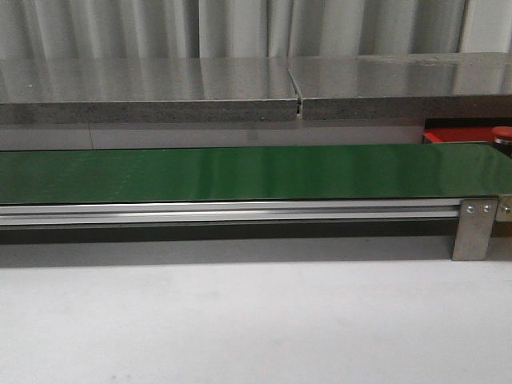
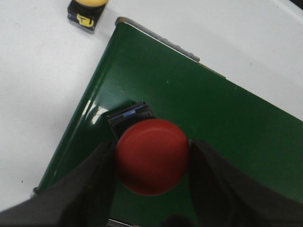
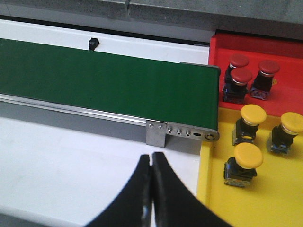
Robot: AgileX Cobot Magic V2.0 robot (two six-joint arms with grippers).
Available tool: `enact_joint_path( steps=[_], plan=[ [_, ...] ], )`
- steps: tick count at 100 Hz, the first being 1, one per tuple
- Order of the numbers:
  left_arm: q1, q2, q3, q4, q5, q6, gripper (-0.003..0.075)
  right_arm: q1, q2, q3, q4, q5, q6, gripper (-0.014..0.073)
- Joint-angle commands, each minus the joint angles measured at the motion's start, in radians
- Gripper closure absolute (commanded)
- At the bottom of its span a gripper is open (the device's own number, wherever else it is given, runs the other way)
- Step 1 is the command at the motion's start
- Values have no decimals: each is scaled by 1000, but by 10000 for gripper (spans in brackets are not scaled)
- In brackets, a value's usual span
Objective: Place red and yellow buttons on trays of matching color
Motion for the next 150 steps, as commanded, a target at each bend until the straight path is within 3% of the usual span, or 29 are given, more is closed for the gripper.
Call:
enact_joint_path(
  steps=[1, 12, 24, 34, 52, 65, 80, 93, 150],
  plan=[
    [-9, -41, -32, -26, -19, 1, 475, 0, 6, -25, -2, -69, -11, 715],
    [-9, -41, -32, -22, -17, 4, 428, 0, 6, -25, -2, -69, -11, 715],
    [-9, -41, -32, -22, -26, 24, 232, 0, 6, -25, -2, -69, -11, 715],
    [-9, -41, -32, -33, -40, 24, 148, 0, 6, -25, -2, -69, -11, 715],
    [-9, -43, -62, -64, -76, 21, 153, 0, 6, -25, -2, -69, -11, 715],
    [0, -43, -112, -54, -90, -66, 154, 0, 6, -25, -2, -69, -11, 715],
    [2, -31, -157, 65, -109, -173, 154, 0, 6, -25, -2, -69, -11, 715],
    [2, 30, -231, 127, -58, -221, 154, 0, 6, -25, -2, -69, -11, 715],
    [2, 409, -614, 143, 97, -378, 154, 0, 6, -25, -2, -69, -11, 715]
  ],
)
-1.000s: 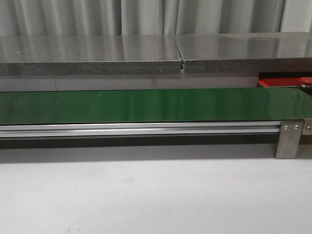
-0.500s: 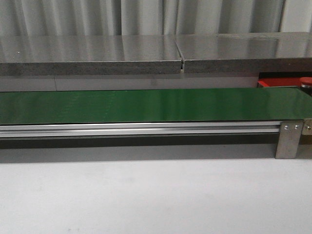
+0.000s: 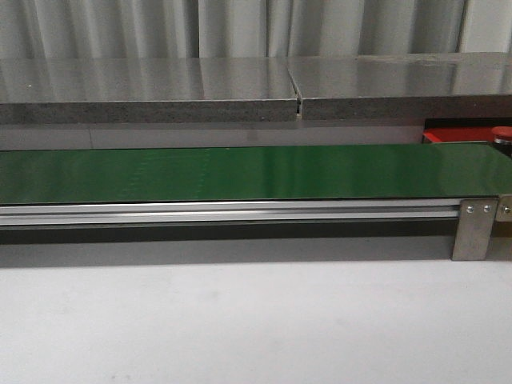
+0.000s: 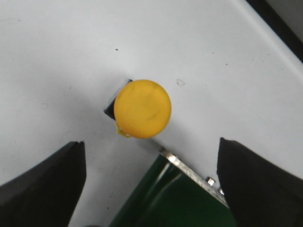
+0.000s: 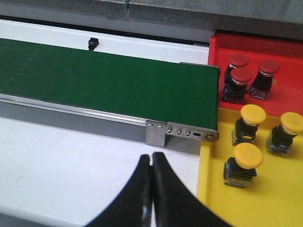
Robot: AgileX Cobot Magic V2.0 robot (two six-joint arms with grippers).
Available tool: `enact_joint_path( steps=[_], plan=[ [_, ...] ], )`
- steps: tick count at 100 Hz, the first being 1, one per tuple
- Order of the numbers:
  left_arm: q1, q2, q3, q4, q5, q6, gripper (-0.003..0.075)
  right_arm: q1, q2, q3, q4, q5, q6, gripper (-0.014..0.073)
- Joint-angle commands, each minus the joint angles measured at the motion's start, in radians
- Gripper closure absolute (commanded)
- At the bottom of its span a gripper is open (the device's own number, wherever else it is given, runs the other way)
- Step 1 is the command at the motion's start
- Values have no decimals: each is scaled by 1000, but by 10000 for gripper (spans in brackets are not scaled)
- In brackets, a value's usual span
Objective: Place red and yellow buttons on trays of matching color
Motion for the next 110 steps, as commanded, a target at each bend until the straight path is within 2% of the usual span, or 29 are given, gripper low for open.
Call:
enact_joint_path(
  steps=[1, 41, 47, 66, 73, 110],
  plan=[
    [2, -22, -67, -14, -11, -22, 154, 0, 6, -25, -2, -69, -11, 715],
    [2, 75, -121, -12, -25, -47, 159, 0, 6, -25, -2, -69, -11, 715],
    [2, 76, -121, -12, -26, -47, 188, 0, 6, -25, -2, -69, -11, 715],
    [2, 76, -121, -15, -37, -47, 351, 0, 6, -25, -2, -69, -11, 715],
    [2, 76, -121, -15, -37, -47, 383, 0, 6, -25, -2, -69, -11, 715],
    [2, 72, -144, -15, -29, -43, 409, 0, 6, -25, -2, -69, -11, 715]
  ],
)
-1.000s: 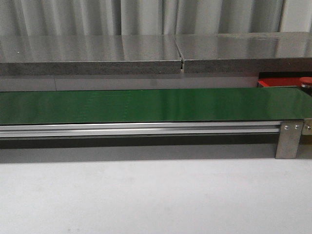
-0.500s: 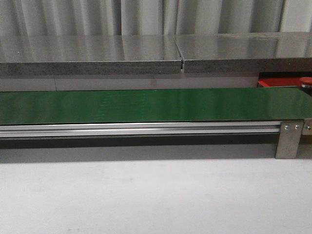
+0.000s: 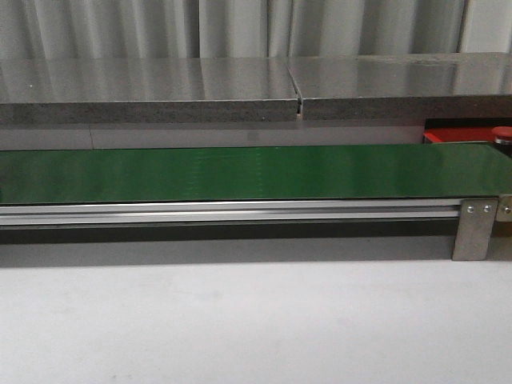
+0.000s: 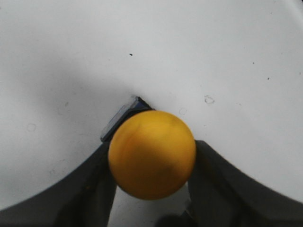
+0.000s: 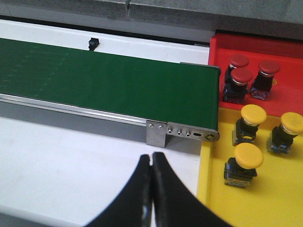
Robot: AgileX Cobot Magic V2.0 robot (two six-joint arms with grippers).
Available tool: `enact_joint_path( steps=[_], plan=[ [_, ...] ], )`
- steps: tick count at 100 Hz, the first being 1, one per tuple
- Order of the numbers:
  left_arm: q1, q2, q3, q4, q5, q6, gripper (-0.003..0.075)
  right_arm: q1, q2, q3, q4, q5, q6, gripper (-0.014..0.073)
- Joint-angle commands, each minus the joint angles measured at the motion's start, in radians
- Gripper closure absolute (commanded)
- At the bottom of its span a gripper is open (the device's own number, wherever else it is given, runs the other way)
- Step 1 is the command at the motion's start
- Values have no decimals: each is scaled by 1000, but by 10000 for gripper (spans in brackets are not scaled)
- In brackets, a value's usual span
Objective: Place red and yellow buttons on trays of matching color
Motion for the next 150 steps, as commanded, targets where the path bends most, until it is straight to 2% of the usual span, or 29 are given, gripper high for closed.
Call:
enact_joint_path(
  steps=[1, 18, 43, 89, 117, 150],
  plan=[
    [2, -71, -53, -17, -20, -7, 409, 0, 6, -25, -2, -69, -11, 715],
    [2, -72, -90, -17, -5, -7, 420, 0, 6, -25, -2, -69, -11, 715],
    [2, -77, -94, -17, 2, 1, 564, 0, 6, -25, -2, -69, -11, 715],
    [2, -231, -86, -10, 62, 71, 568, 0, 6, -25, -2, -69, -11, 715],
    [-39, -384, 52, -16, 43, 94, 568, 0, 6, -25, -2, -69, -11, 715],
    [-99, -564, 347, -21, -65, 158, 568, 0, 6, -25, -2, -69, -11, 715]
  ],
)
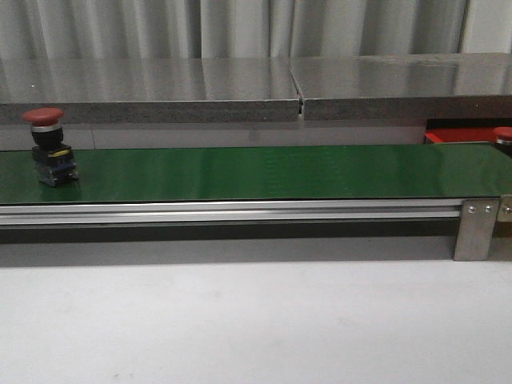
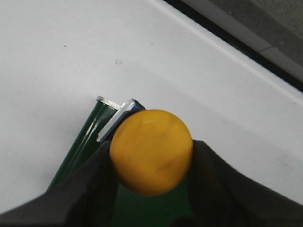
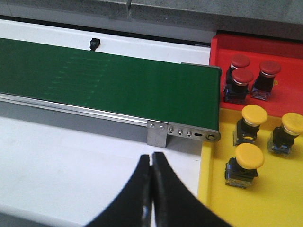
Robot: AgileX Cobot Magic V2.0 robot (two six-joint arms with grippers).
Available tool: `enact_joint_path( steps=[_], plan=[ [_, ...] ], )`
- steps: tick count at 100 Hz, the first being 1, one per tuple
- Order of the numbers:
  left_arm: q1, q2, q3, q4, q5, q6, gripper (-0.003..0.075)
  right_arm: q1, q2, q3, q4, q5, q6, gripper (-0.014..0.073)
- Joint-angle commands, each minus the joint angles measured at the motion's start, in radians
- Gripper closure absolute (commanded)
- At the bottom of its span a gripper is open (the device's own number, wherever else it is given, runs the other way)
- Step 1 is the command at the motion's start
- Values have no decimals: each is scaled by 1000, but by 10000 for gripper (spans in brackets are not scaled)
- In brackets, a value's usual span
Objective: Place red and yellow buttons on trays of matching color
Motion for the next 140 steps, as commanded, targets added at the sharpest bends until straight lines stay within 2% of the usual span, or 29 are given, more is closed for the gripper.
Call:
enact_joint_path(
  steps=[1, 21, 62, 72, 89, 96, 130, 140],
  plan=[
    [-9, -101, 55, -23, -69, 20, 568, 0, 6, -25, -2, -69, -11, 715],
    [-18, -160, 213, -22, -123, 64, 568, 0, 6, -25, -2, -69, -11, 715],
    [-18, -158, 347, -21, -225, 98, 565, 0, 6, -25, -2, -69, -11, 715],
    [-18, -158, 353, -22, -237, 98, 494, 0, 6, -25, -2, -69, -11, 715],
    [-18, -158, 353, -21, -249, 117, 202, 0, 6, -25, -2, -69, -11, 715],
    [-18, -158, 353, -21, -249, 117, 141, 0, 6, -25, -2, -69, -11, 715],
    [-18, -232, 353, -14, -263, 220, 154, 0, 6, -25, -2, -69, -11, 715],
    [-44, -280, 353, 61, -269, 232, 154, 0, 6, -25, -2, -69, -11, 715]
  ],
)
